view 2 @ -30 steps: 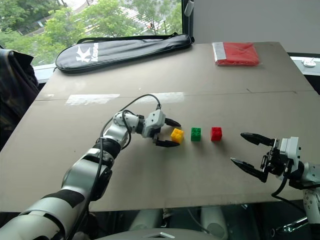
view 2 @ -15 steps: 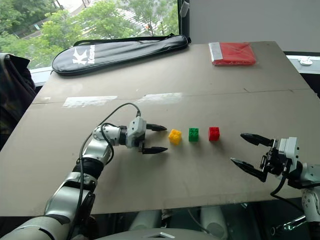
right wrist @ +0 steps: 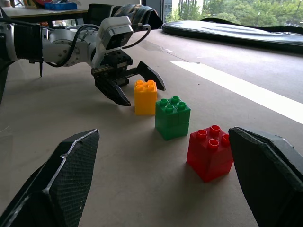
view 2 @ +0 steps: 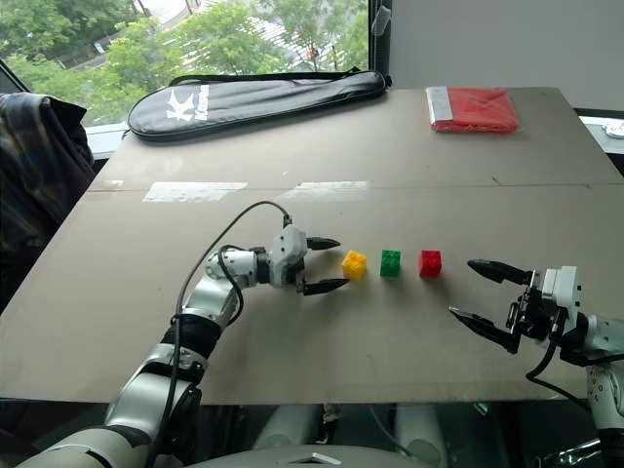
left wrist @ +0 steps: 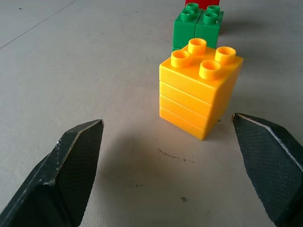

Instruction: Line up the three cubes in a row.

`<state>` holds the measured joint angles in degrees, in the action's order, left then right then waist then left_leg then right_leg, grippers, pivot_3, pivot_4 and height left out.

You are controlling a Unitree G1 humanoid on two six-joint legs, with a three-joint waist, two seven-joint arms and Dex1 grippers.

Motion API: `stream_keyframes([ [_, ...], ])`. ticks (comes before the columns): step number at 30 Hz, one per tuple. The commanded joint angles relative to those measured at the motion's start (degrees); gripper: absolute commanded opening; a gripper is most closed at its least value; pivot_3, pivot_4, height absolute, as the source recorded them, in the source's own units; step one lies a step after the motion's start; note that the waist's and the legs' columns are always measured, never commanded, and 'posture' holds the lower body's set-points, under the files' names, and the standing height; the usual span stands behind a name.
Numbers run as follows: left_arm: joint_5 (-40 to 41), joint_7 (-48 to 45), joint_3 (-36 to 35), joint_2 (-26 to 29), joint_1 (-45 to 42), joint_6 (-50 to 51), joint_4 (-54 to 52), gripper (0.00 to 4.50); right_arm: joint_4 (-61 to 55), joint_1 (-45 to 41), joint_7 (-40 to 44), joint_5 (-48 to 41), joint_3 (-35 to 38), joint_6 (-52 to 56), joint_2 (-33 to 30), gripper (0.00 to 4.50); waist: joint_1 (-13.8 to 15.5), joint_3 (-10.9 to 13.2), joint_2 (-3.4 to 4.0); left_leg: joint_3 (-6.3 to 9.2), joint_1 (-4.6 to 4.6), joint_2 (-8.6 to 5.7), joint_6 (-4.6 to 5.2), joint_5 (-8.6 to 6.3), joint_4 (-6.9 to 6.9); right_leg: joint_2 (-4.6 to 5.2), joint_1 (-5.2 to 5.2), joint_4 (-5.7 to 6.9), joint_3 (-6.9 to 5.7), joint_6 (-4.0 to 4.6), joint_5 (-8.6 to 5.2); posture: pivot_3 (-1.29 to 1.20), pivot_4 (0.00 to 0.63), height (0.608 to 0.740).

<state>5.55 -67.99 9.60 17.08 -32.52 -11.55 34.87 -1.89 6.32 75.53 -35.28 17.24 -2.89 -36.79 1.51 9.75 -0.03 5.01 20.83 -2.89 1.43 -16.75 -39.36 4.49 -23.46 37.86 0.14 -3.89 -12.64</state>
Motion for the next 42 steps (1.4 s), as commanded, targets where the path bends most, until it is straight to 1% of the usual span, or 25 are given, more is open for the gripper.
stream_keyframes([
  [1,-1.5,1.0,1.7,-1.3,-0.6,-0.6,2.9,4.45,-1.1,0.0,0.2,-0.4,1.3,-1.1,-0.5,4.5,0.0,0.0,0.0,0.01,0.03,0.0,0.0,0.0,0.0,0.01,0.0,-0.03,-0.01,0.0,0.0,0.0,0.15,0.701],
  [11,-1.7,1.2,1.4,-2.1,-2.1,-1.8,5.7,4.45,-1.8,0.2,-0.5,-0.2,1.2,-1.3,-0.2,4.5,0.0,0.0,-0.01,0.04,0.04,0.0,0.01,0.0,0.01,0.01,0.0,-0.04,-0.04,-0.02,0.0,0.0,0.15,0.701],
  [17,-1.6,1.2,1.4,-2.2,-1.6,-1.5,5.3,4.45,-1.7,0.4,-0.5,-0.2,1.3,-1.4,-0.3,4.5,0.0,0.0,-0.01,0.05,0.04,0.0,0.01,0.0,0.01,0.01,0.0,-0.04,-0.04,-0.03,0.0,0.0,0.15,0.701],
  [21,-1.3,2.0,1.1,-2.6,-1.1,-0.9,4.6,4.45,-3.6,2.6,-0.3,-1.0,2.3,-1.6,-0.3,4.5,0.2,0.0,-0.01,0.09,0.06,0.0,0.01,0.0,0.01,0.02,0.0,-0.05,-0.09,-0.04,-0.01,0.0,0.15,0.701],
  [34,-1.9,4.0,1.7,-4.0,-0.2,-1.6,5.3,4.45,-5.2,3.7,-1.0,-1.4,2.9,-0.8,-1.0,4.5,0.8,0.0,0.0,0.1,0.08,-0.04,0.02,0.01,0.01,0.07,0.03,-0.11,-0.12,-0.07,0.0,0.0,0.15,0.701],
  [37,-1.0,3.0,1.7,-3.6,1.0,-0.7,2.7,4.45,-5.4,3.8,-1.2,-1.4,2.9,-0.6,-1.0,4.5,0.8,0.0,0.01,0.1,0.08,-0.04,0.02,0.01,0.01,0.08,0.04,-0.13,-0.11,-0.07,0.0,0.0,0.15,0.701],
  [42,2.8,0.4,1.0,0.2,6.9,4.5,-9.1,4.45,-5.5,4.1,-1.4,-1.4,3.1,-0.4,-1.0,4.5,0.2,0.0,0.0,0.1,0.18,-0.01,0.04,-0.01,0.12,0.07,-0.04,-0.27,-0.13,-0.06,0.0,0.0,0.15,0.701],
])
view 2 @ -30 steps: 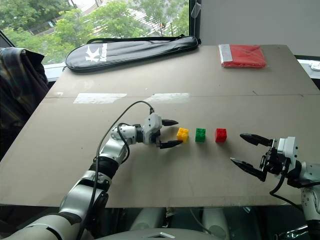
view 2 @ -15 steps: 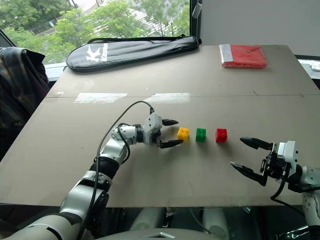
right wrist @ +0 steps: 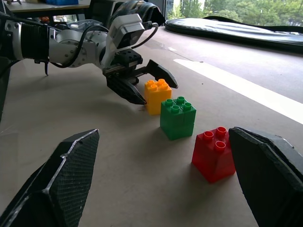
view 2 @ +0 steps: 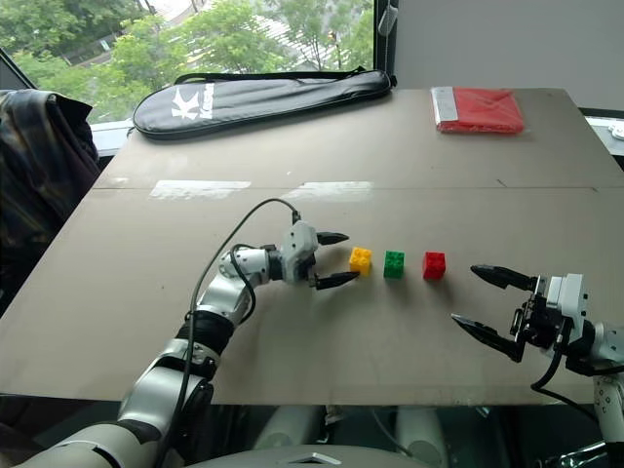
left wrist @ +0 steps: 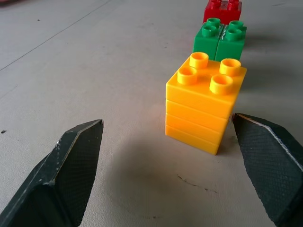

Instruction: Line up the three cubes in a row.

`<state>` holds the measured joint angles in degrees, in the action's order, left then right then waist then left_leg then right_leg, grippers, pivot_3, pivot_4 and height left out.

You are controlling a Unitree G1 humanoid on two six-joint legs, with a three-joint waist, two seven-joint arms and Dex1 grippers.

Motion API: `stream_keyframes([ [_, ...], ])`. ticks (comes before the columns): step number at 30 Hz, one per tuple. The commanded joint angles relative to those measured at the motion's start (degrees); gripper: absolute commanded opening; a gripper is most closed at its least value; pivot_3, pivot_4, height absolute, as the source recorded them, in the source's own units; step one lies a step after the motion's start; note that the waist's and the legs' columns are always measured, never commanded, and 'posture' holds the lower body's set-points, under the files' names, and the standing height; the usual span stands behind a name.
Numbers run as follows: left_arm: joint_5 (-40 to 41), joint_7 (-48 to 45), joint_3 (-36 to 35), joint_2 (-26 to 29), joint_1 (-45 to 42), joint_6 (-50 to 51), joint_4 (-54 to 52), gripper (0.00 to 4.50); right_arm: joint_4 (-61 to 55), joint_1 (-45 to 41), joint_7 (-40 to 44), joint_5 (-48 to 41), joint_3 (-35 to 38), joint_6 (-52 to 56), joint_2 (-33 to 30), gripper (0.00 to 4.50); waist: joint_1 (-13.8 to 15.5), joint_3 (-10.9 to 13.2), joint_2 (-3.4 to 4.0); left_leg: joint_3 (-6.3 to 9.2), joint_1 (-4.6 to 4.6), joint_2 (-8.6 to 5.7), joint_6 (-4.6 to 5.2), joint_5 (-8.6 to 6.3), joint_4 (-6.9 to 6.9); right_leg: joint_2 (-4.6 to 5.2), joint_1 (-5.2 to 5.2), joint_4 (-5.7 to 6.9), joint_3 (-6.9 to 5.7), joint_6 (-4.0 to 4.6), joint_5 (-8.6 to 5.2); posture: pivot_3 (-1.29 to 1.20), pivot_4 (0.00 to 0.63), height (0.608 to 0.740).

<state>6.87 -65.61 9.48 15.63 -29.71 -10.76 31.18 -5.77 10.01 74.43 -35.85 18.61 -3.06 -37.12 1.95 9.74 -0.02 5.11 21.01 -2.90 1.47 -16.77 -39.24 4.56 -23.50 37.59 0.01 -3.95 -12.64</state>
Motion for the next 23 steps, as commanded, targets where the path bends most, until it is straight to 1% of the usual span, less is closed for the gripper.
stream_keyframes([
  [1,2.2,-2.2,0.8,2.7,5.7,5.2,-8.3,4.45,-1.6,0.5,-0.5,-0.8,1.7,-0.3,-0.6,4.5,-0.5,0.0,-0.01,0.01,0.06,0.01,0.02,-0.02,0.03,0.0,-0.06,-0.02,-0.01,0.09,0.04,0.0,0.15,0.701],
  [2,3.1,-2.4,0.5,4.0,7.6,6.7,-11.6,4.45,-1.6,0.6,-0.8,-0.6,1.7,-0.2,-0.4,4.5,-0.9,0.0,0.0,0.03,0.11,0.04,0.03,-0.03,0.08,0.0,-0.09,-0.09,-0.03,0.23,0.12,0.0,0.15,0.701],
  [6,6.4,-1.5,-1.4,8.7,15.4,13.0,-23.4,4.45,-1.1,1.4,-2.8,0.1,1.6,0.0,0.4,4.5,-1.8,0.0,0.0,0.01,0.18,0.14,0.01,-0.04,0.27,0.06,-0.2,-0.32,0.03,0.27,0.13,0.0,0.15,0.701],
  [8,7.3,1.1,-2.9,11.0,19.4,17.2,-29.1,4.45,-0.2,1.9,-3.7,1.1,1.5,-0.6,0.7,4.5,-2.1,0.0,0.01,0.02,0.16,0.2,0.02,-0.05,0.58,0.12,-0.2,-0.61,0.02,0.28,0.14,0.0,0.15,0.701],
  [11,7.5,4.8,-4.4,13.4,24.6,21.1,-35.3,4.45,1.1,2.3,-4.7,1.9,1.7,-1.2,1.2,4.5,-2.0,0.0,0.01,0.03,0.16,0.2,0.02,-0.04,0.66,0.15,-0.2,-0.68,-0.02,0.28,0.14,0.0,0.15,0.701],
  [13,7.8,8.0,-5.8,14.0,28.2,23.7,-38.7,4.45,2.1,2.4,-5.9,2.3,2.2,-1.5,1.8,4.5,-2.1,0.0,0.01,0.02,0.15,0.2,0.02,-0.04,0.67,0.16,-0.2,-0.68,0.0,0.27,0.14,0.0,0.15,0.701],
  [16,8.5,11.3,-7.9,14.5,35.2,24.0,-43.6,4.45,3.2,3.9,-7.1,3.6,2.6,-1.8,1.7,4.5,-2.1,0.0,0.02,0.0,0.12,0.2,0.02,-0.05,0.72,0.22,-0.19,-0.7,0.07,0.27,0.13,0.0,0.15,0.701],
  [23,8.6,17.3,-8.2,14.0,44.9,25.2,-51.3,4.45,4.1,7.4,-9.0,6.0,1.8,-1.3,1.2,4.5,-2.0,0.0,0.03,-0.06,0.07,0.2,0.02,-0.04,0.81,0.22,-0.19,-0.73,0.09,0.27,0.12,0.0,0.15,0.701],
])
